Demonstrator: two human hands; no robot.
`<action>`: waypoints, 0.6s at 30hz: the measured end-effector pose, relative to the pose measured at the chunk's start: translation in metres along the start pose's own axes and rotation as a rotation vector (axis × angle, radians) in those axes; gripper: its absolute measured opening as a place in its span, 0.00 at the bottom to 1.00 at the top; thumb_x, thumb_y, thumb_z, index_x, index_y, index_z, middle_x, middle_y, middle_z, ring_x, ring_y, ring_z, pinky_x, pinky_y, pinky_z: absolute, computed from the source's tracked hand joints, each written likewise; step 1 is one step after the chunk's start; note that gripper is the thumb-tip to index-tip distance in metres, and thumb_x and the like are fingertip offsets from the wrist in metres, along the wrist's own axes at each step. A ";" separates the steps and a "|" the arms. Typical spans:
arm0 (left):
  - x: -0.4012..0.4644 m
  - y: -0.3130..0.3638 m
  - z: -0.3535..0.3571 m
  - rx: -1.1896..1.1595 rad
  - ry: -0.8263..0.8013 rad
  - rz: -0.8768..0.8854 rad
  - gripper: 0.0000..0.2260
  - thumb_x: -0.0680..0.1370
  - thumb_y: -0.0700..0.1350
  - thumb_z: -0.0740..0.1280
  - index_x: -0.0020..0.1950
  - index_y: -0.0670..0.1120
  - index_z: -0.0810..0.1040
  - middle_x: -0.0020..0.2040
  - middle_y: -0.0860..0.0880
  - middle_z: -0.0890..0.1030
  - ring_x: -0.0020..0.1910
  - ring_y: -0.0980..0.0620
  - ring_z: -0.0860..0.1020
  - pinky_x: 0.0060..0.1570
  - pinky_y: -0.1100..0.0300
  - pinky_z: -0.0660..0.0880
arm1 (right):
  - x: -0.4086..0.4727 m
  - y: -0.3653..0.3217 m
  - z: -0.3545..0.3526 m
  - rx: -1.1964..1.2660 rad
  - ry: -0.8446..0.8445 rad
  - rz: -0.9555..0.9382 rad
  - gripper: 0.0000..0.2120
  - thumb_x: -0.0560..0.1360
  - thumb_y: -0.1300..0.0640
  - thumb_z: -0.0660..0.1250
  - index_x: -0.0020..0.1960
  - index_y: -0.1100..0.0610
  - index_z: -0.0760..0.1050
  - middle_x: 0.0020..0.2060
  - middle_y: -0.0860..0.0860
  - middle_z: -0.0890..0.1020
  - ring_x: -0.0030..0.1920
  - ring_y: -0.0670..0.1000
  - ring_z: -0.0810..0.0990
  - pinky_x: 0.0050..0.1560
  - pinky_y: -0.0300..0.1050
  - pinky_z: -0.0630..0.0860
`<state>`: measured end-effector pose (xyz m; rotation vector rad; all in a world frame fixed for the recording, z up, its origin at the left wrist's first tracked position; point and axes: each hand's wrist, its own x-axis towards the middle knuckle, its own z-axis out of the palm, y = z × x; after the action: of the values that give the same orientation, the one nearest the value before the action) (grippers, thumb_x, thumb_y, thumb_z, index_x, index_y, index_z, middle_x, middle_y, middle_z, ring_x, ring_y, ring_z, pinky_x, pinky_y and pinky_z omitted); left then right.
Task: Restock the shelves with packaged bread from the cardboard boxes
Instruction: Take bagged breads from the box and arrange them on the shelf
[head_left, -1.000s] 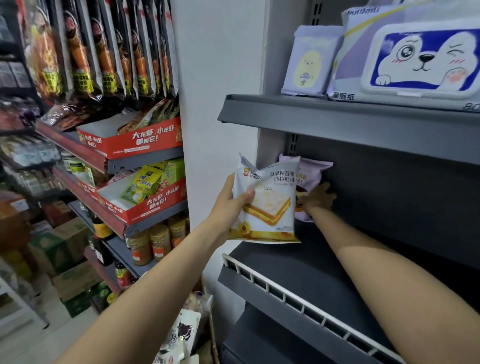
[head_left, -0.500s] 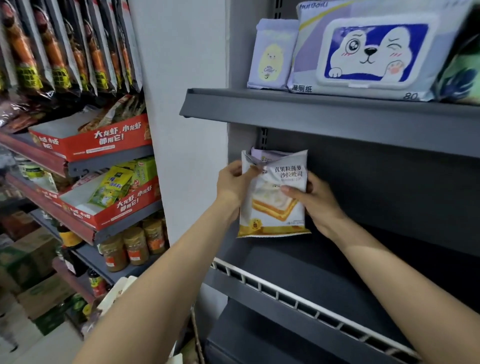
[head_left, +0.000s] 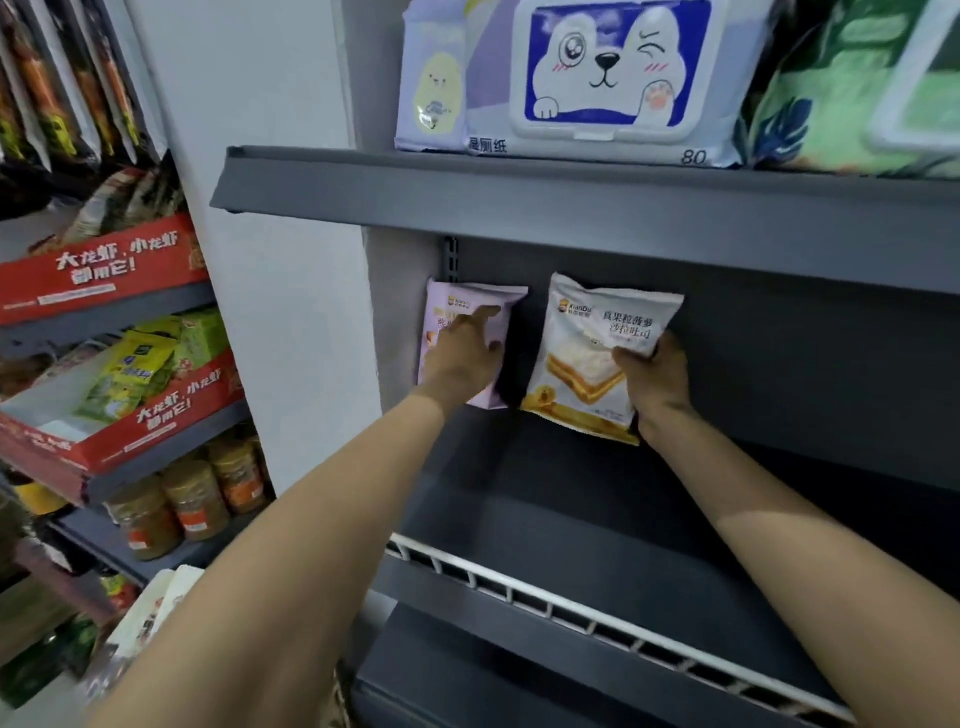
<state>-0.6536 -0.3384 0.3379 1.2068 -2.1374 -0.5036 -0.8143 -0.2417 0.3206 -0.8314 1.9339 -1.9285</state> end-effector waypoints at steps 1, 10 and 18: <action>0.001 -0.003 0.008 0.108 -0.055 0.022 0.24 0.78 0.44 0.60 0.75 0.52 0.61 0.72 0.45 0.66 0.68 0.42 0.69 0.64 0.50 0.69 | 0.003 0.002 0.002 -0.017 -0.013 0.005 0.15 0.74 0.65 0.66 0.60 0.59 0.72 0.58 0.57 0.79 0.58 0.58 0.79 0.61 0.58 0.75; 0.011 -0.027 0.044 0.250 -0.111 0.093 0.33 0.78 0.44 0.62 0.77 0.57 0.48 0.78 0.49 0.49 0.76 0.41 0.51 0.71 0.43 0.60 | 0.002 0.018 0.018 -0.266 -0.062 -0.079 0.24 0.74 0.67 0.67 0.66 0.65 0.62 0.63 0.60 0.74 0.63 0.58 0.74 0.59 0.41 0.70; 0.007 -0.015 0.041 0.199 -0.070 0.061 0.32 0.78 0.42 0.64 0.77 0.55 0.52 0.78 0.46 0.47 0.69 0.39 0.66 0.66 0.43 0.68 | -0.002 0.014 0.024 -0.956 -0.016 -0.558 0.41 0.71 0.68 0.69 0.76 0.53 0.51 0.73 0.62 0.53 0.71 0.60 0.58 0.67 0.50 0.66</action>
<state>-0.6750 -0.3505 0.3015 1.2423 -2.3207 -0.3165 -0.8016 -0.2614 0.3049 -1.7563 2.8395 -1.0703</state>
